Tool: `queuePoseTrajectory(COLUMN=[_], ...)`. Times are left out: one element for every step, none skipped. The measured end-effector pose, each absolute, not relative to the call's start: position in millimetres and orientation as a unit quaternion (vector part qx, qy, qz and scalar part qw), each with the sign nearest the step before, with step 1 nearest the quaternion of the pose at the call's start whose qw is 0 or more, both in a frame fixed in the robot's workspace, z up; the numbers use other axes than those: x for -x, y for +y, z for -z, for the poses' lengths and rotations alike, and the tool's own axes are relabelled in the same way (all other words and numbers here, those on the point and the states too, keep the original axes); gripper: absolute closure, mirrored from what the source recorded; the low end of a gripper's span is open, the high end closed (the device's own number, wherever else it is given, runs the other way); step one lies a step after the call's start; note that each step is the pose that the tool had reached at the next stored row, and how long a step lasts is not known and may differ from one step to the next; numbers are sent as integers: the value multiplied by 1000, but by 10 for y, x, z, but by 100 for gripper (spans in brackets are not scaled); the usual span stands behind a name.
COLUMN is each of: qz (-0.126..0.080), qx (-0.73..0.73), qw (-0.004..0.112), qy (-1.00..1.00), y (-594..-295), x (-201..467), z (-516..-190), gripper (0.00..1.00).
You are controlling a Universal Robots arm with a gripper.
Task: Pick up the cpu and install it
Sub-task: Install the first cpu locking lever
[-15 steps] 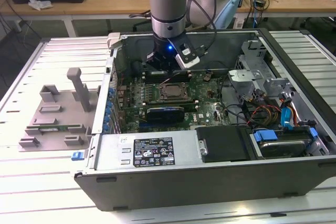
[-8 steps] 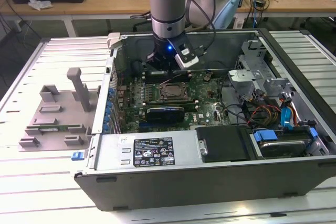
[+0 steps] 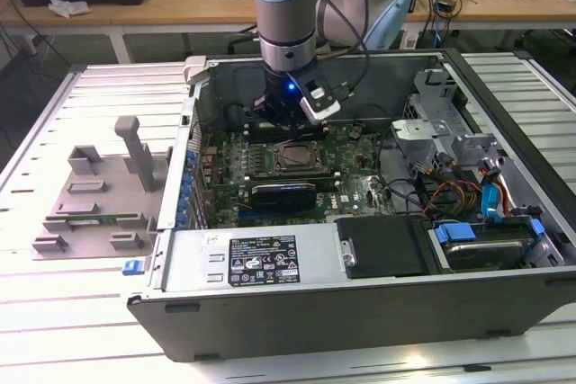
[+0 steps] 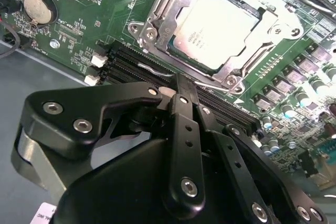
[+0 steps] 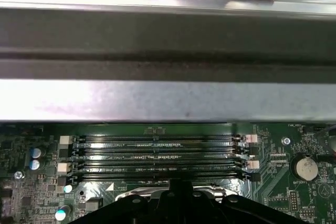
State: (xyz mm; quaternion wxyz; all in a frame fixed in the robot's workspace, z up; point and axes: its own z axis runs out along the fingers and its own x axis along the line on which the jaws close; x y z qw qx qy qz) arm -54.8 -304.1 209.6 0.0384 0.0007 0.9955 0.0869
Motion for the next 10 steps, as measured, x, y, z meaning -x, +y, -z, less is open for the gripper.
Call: queuePoseTrajectory(qz=[-87,-86,-85,-84,-84,-84,-84,-83,-83,-82], qx=[-1,-2,-6,-13,-18,-20,-27,-31,-33,-37], qw=[39,40,42,44,44,45,45,46,46,46], qy=[995,996,995,995,995,995,995,995,995,995], y=[-3040,-3038,-3035,-3034,-3032,-3029,-3021,-3014,-3012,-3011], x=[547,548,549,550,549,549,549,550,549,549], z=[-2093,-2088,-2078,-2073,-2071,-2071,-2070,-2070,-2070,-2067], gripper=[89,89,89,89,89,89,89,89,89,89])
